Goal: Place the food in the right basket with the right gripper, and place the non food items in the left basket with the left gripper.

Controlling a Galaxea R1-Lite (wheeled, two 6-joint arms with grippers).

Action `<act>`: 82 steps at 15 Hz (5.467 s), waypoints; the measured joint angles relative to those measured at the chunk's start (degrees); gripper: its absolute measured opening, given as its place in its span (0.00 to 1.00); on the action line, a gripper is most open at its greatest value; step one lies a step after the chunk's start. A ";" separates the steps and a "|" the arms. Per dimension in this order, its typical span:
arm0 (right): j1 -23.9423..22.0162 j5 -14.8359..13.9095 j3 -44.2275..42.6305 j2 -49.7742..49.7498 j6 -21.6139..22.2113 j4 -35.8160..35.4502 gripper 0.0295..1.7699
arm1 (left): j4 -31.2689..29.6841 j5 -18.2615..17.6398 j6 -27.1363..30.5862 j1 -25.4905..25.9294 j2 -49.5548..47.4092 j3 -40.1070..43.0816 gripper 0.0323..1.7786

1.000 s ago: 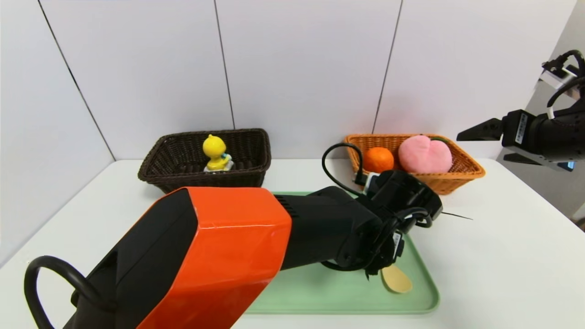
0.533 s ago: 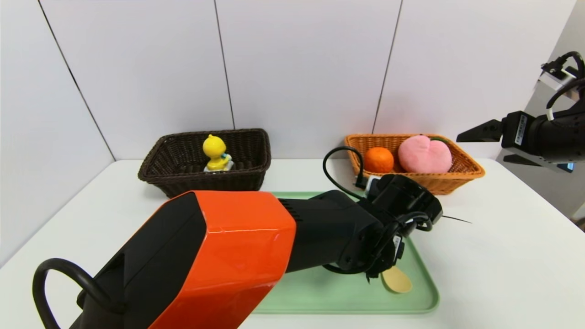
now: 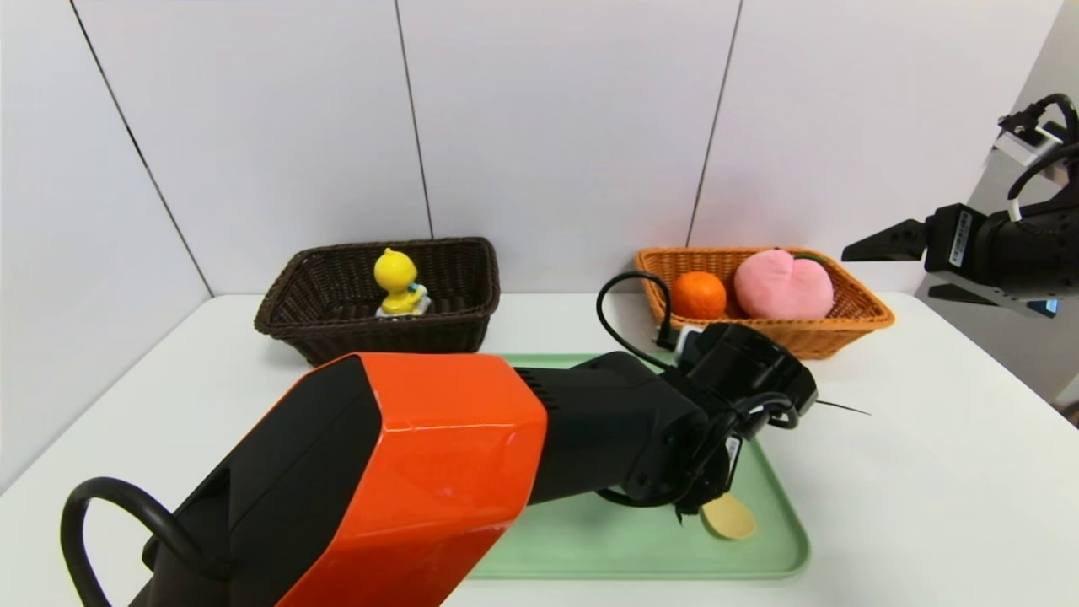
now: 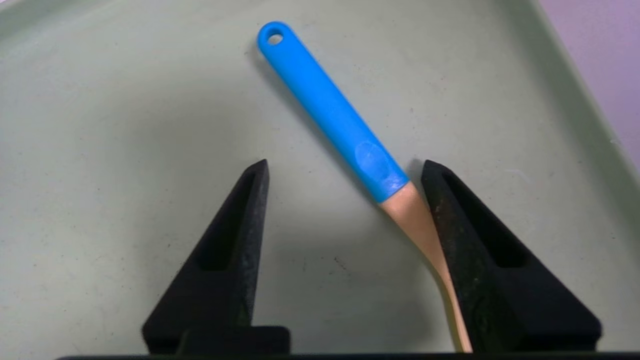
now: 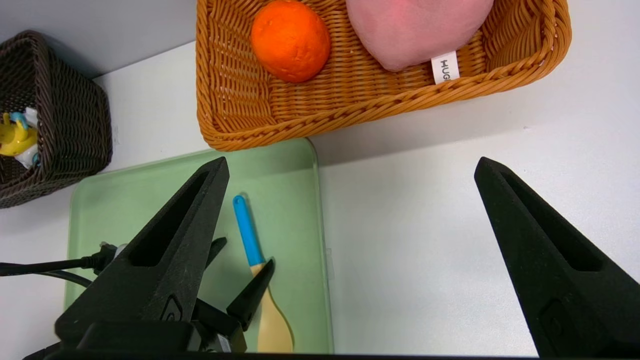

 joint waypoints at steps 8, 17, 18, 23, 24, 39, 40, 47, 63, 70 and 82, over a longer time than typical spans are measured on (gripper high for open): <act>0.00 0.00 0.00 -0.02 -0.02 0.00 0.96 | 0.49 0.09 0.02 0.11 -1.07 0.02 0.01; 0.49 0.06 0.00 -0.17 -0.02 -0.12 0.96 | 4.99 1.05 3.52 2.78 -11.19 0.00 0.01; 0.52 0.04 0.00 -0.22 0.02 -0.12 0.96 | 6.21 1.06 4.52 4.02 -13.47 0.00 0.01; 0.72 0.00 0.00 -0.28 -0.02 -0.15 0.96 | 10.12 0.22 14.60 15.85 -24.36 0.00 0.01; 0.72 -0.02 0.00 -0.30 -0.02 -0.17 0.96 | 10.14 -0.79 17.62 18.19 -26.05 0.05 0.01; 0.72 -0.10 0.11 -0.61 -0.55 -0.06 0.96 | 9.35 -26.75 77.56 42.52 -28.36 7.47 0.01; 0.72 -0.11 0.11 -0.61 -0.55 -0.06 0.96 | 9.09 -26.72 79.75 42.89 -27.54 8.02 0.01; 0.88 -0.07 0.21 -0.63 -0.48 -0.04 0.96 | 5.90 -26.94 81.19 43.04 -22.19 9.20 0.01; 0.80 -0.33 1.29 -1.35 -0.11 -0.04 0.96 | 0.46 -26.90 73.41 43.50 -19.92 6.28 0.71; 1.55 0.09 1.34 -4.38 -0.61 -0.06 0.96 | 5.32 -17.93 38.35 43.19 -27.89 -0.13 0.86; 2.93 -2.69 17.23 -26.93 -12.15 0.44 0.96 | 30.56 -9.61 3.30 43.39 -63.06 29.50 0.94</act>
